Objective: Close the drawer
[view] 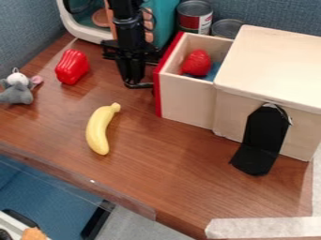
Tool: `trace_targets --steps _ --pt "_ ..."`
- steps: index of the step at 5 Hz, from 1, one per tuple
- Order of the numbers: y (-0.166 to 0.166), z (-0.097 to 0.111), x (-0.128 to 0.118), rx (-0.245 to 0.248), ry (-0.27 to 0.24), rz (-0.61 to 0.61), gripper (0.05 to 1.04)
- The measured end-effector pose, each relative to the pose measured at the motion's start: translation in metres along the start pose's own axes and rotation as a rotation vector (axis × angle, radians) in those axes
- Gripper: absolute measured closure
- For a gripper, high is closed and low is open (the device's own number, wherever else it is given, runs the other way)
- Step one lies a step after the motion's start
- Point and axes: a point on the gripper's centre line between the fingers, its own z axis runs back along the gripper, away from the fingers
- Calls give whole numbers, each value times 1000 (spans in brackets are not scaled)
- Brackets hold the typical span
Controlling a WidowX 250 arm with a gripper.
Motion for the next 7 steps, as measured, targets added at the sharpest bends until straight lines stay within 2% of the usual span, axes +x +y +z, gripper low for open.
trace_targets --steps 1,2,3,4,7 --pt "-28 5 3 -48 -24 -77 950" --pt "-54 6 3 -93 -25 -158 954" --pt "-69 6 3 -100 -18 -196 954" --pt "-73 1 3 -102 14 -208 954" --pt "-85 2 0 -112 34 -233 954"
